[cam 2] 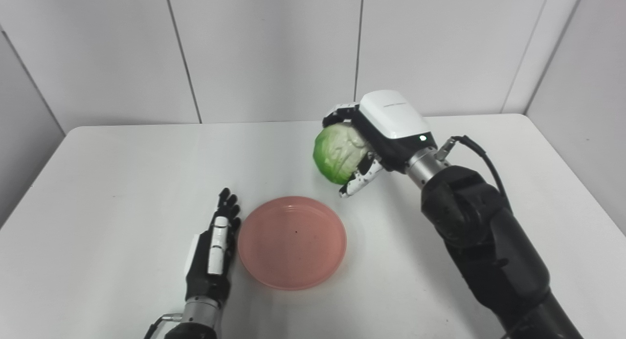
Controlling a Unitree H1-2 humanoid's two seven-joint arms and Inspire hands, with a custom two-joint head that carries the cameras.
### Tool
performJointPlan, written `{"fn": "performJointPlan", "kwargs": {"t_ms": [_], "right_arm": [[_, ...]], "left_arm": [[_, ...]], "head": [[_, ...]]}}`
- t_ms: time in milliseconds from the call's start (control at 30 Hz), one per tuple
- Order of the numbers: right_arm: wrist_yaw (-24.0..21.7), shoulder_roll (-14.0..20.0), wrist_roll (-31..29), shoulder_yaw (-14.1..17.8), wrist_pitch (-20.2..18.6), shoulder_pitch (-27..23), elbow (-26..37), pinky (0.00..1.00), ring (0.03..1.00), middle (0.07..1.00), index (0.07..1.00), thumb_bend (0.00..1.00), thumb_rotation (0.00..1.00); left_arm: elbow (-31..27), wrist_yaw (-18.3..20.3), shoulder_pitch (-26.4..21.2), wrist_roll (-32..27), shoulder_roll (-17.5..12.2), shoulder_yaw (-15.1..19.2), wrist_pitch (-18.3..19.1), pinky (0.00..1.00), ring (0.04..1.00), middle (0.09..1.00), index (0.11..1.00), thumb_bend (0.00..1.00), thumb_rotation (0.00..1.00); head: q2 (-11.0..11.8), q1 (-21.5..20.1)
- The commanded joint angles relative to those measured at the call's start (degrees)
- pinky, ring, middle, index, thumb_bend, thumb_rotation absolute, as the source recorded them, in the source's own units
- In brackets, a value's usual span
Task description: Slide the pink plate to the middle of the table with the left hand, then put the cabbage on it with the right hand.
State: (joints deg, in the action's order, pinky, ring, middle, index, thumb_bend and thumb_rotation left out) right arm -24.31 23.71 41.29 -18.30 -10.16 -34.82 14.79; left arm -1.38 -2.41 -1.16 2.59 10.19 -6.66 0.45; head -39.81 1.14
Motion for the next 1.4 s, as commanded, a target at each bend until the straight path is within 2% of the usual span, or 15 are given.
{"fn": "performJointPlan", "kwargs": {"t_ms": [0,167,200,300,400,467,600,767,933,1233,1367], "right_arm": [[0.01,-0.3,-0.03,0.13,2.04,-3.35,0.79,0.23,0.308,0.434,0.487,0.53,0.0],[-0.42,-3.56,0.85,-2.23,2.29,-3.33,0.91,0.26,0.336,0.433,0.492,0.53,0.0],[-0.59,-3.96,1.09,-2.57,2.19,-3.25,1.01,0.29,0.378,0.473,0.496,0.52,0.0],[-1.22,-5.01,1.89,-4.36,2.82,-2.65,0.67,0.36,0.42,0.494,0.492,0.52,0.0],[-2.07,-5.75,2.01,-5.77,2.98,-1.95,0.34,0.28,0.388,0.478,0.516,0.52,0.0],[-1.9,-6.11,2.23,-6.57,3.57,-1.47,-0.17,0.31,0.405,0.514,0.489,0.52,0.0],[-1.49,-6.46,2.92,-7.96,4.84,-0.63,-1.82,0.32,0.422,0.532,0.464,0.52,0.0],[-1.31,-6.84,3.77,-9.21,6.17,0.46,-3.88,0.27,0.416,0.524,0.467,0.52,0.0],[-0.85,-6.22,4.93,-10.6,8.91,0.78,-6.27,0.31,0.436,0.482,0.487,0.52,0.0],[-1.29,-5.71,6.03,-10.85,9.61,1.79,-8.18,0.3,0.407,0.478,0.512,0.52,0.0],[-2.21,-5.48,5.57,-10.67,9.19,2.46,-7.96,0.34,0.418,0.51,0.502,0.52,0.0]], "left_arm": [[-0.56,-0.65,-1.29,0.15,1.49,-0.43,-0.6,1.0,1.0,1.0,1.0,0.52,1.0],[0.06,-1.74,-1.78,1.08,2.0,-0.57,-0.59,1.0,1.0,1.0,1.0,0.54,1.0],[0.17,-1.98,-1.84,1.08,2.11,-0.57,-0.65,1.0,1.0,1.0,1.0,0.54,1.0],[0.54,-2.39,-2.08,1.14,2.13,-0.76,-0.87,1.0,1.0,1.0,1.0,0.54,1.0],[0.54,-2.6,-2.1,1.48,2.09,-0.98,-0.71,1.0,1.0,1.0,1.0,0.54,1.0],[0.29,-2.61,-2.04,1.47,2.09,-1.06,-0.4,1.0,1.0,1.0,1.0,0.54,1.0],[0.04,-3.0,-1.92,2.07,2.13,-1.16,-0.62,1.0,1.0,1.0,1.0,0.53,1.0],[0.25,-3.76,-2.06,2.84,2.11,-1.26,-0.83,1.0,1.0,1.0,1.0,0.55,1.0],[-0.49,-3.54,-1.89,2.38,2.09,-1.31,-0.18,1.0,1.0,1.0,1.0,0.56,1.0],[-1.32,-3.81,-1.75,3.23,2.0,-1.66,0.37,1.0,1.0,1.0,1.0,0.54,1.0],[-1.8,-3.82,-1.66,3.13,2.19,-1.72,1.3,1.0,1.0,1.0,1.0,0.54,1.0]], "head": [[-0.07,0.07],[-0.34,0.14],[-0.34,0.14],[-0.45,-0.36],[-0.59,-1.02],[-0.69,-1.27],[-0.8,-1.58],[-1.09,-2.54],[-1.32,-2.86],[-1.82,-3.58],[-1.99,-3.65]]}}
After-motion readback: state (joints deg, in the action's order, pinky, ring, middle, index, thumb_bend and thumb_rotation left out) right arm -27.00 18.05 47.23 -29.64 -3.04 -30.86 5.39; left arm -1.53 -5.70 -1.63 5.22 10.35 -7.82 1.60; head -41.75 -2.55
